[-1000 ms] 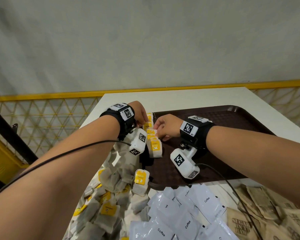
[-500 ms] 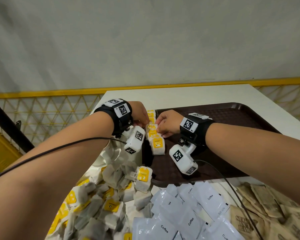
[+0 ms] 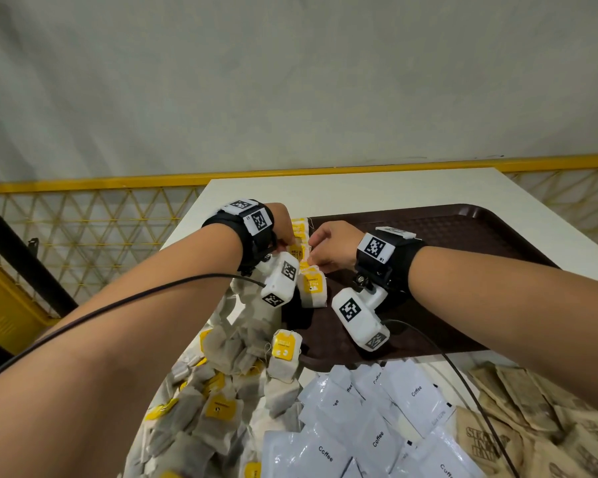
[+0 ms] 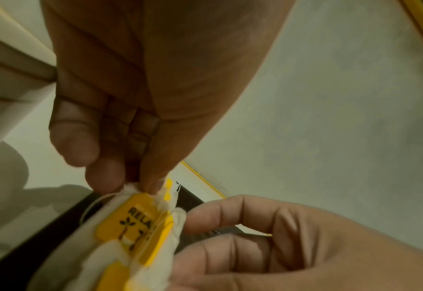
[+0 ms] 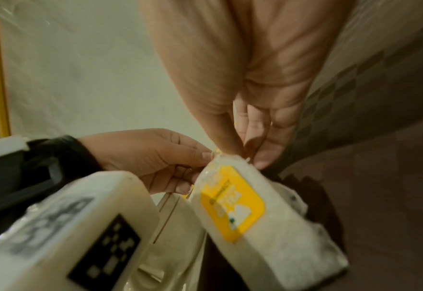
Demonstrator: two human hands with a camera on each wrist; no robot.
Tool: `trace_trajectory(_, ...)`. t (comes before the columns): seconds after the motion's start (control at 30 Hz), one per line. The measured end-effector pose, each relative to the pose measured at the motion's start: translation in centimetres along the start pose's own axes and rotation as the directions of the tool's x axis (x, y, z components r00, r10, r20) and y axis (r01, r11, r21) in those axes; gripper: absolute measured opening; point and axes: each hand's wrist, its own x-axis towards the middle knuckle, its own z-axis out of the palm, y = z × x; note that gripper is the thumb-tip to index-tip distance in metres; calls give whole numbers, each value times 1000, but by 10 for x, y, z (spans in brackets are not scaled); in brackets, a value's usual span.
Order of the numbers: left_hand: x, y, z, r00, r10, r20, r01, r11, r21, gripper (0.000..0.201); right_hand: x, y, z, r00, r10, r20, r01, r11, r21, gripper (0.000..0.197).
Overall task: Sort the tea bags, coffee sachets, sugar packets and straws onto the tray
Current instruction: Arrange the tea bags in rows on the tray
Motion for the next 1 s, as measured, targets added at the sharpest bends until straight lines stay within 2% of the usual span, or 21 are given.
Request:
trace_trajectory(0.13,-1,2,1,1000,-21,3,21,1000,11,14,-1,2,0,1000,7,27,-7,1000,-4,22)
trace_trajectory(0.23,-2,6,2,999,-43,16,41,995,91,21,1,3,1,1000,11,-15,-11,1000,-2,21)
trace_trajectory(0.43,-9,7,-4,999,-25,45,23,999,45,27,3,2,2,999,-17,-28,16,999,-42,22)
trace_trajectory(0.57,-12,6,-5,997,-10,72,4,997,77,29,2,2,3,998,-46,-41,43,997,-67,24)
trace_trajectory(0.83,-11,6,-2,998,-44,53,48,995,-87,27,0,1,1,999,-29,-14,28,996,-90,27)
trace_trajectory(0.9,-10,7,0,997,-48,58,53,995,-86,23,0,-1,0,1000,-22,4,22,995,-101,28)
trace_trajectory(1.0,-9,6,4,999,-42,-14,39,989,-140,5,1,-2,2,1000,-15,11,16,993,-120,28)
